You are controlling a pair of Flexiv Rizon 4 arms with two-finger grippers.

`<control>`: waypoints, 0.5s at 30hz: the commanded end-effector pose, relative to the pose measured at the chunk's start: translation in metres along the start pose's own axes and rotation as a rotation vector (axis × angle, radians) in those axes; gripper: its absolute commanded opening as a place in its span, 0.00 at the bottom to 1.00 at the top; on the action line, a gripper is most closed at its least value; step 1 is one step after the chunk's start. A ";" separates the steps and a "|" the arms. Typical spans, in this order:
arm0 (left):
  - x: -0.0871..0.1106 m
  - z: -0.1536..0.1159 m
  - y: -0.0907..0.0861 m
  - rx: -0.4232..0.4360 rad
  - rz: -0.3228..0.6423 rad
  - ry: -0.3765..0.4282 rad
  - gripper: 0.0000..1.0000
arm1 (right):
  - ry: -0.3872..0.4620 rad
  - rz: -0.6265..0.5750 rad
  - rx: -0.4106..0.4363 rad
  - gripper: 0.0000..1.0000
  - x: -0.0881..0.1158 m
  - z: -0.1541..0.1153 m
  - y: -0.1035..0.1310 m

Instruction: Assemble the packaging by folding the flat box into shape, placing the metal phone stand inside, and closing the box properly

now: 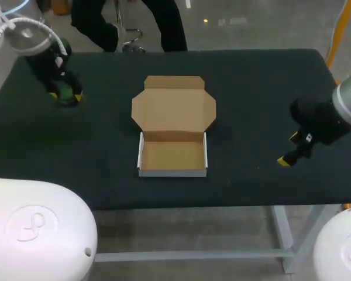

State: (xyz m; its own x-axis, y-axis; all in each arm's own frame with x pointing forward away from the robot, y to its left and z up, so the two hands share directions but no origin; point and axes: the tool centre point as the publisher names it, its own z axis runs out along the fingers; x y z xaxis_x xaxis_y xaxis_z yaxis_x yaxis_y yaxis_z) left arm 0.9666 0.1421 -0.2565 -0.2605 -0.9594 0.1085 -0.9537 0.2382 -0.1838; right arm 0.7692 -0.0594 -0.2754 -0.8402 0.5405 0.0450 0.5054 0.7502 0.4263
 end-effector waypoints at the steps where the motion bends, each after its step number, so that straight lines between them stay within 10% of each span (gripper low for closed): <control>1: 0.018 -0.009 0.017 0.047 0.017 -0.023 0.00 | 0.002 -0.038 -0.008 1.00 0.000 0.004 0.004; 15: 0.048 -0.004 0.030 0.013 0.062 0.007 0.00 | 0.018 -0.183 -0.046 1.00 -0.007 0.046 0.037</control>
State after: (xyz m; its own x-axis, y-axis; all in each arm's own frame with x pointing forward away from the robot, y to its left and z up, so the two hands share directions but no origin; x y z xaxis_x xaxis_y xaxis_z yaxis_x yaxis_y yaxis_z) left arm 0.9277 0.1071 -0.2548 -0.3215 -0.9400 0.1141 -0.9334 0.2943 -0.2056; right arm 0.7934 -0.0235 -0.2892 -0.9171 0.3981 -0.0227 0.3434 0.8176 0.4622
